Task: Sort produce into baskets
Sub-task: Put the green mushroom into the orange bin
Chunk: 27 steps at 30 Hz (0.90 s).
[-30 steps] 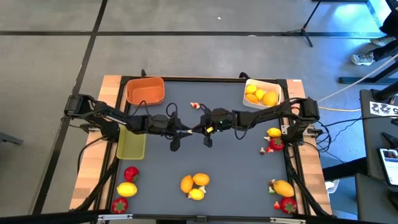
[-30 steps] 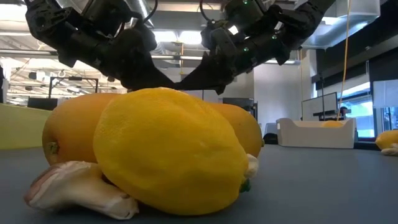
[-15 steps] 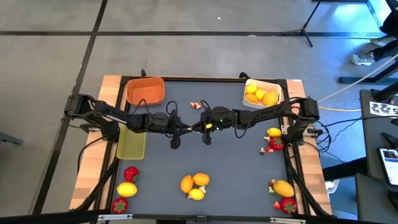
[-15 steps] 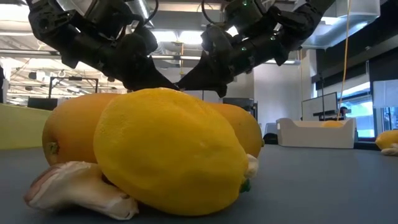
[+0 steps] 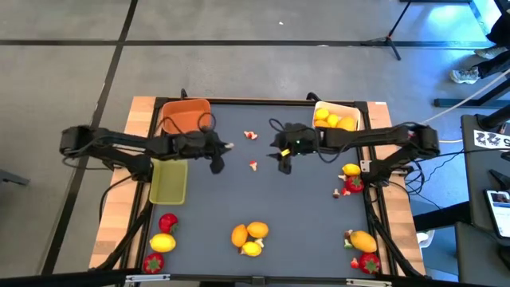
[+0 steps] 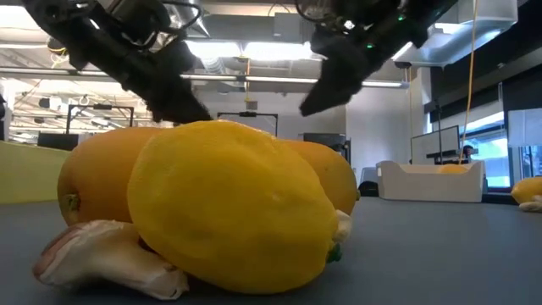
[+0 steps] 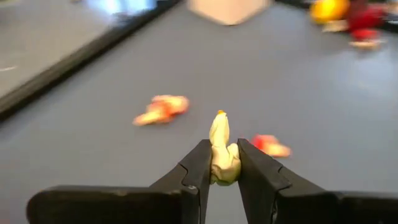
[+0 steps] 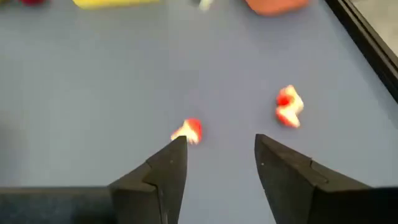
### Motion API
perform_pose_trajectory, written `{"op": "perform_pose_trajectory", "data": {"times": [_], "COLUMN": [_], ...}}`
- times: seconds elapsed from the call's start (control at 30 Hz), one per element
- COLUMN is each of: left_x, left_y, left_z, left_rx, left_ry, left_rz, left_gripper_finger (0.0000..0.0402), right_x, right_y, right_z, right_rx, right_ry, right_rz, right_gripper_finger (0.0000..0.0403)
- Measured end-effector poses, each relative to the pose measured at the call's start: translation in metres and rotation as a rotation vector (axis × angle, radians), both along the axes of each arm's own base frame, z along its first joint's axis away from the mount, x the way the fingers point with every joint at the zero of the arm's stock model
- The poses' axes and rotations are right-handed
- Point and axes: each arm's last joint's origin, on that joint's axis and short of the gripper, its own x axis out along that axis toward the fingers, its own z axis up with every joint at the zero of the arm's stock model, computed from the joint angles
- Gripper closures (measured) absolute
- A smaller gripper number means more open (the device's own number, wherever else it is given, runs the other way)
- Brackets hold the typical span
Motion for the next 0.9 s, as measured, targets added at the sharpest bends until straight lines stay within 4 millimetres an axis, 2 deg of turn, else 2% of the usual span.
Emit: {"op": "perform_pose_trajectory", "data": {"times": [0.13, 0.4, 0.57, 0.9], "left_x": [-0.024, -0.051, -0.063, -0.065], "left_y": [0.018, 0.062, 0.078, 0.089], "left_z": [0.004, 0.002, -0.008, -0.024], "left_rx": [0.039, 0.040, -0.020, -0.062], "left_ry": [0.085, 0.145, 0.213, 0.282], "left_rz": [0.229, 0.513, 0.608, 0.652], "left_gripper_finger": [0.0337, 0.0336, 0.0336, 0.0329], "right_x": [-0.009, -0.010, -0.016, -0.021], "right_y": [0.001, 0.000, 0.000, 0.001], "right_z": [-0.003, -0.035, -0.045, -0.056], "right_rx": [0.010, 0.085, 0.121, 0.106], "right_ry": [0.088, 0.120, 0.151, 0.127], "right_rz": [-0.010, -0.125, -0.189, -0.197], "right_gripper_finger": [0.0215, 0.0214, 0.0214, 0.0214]}}
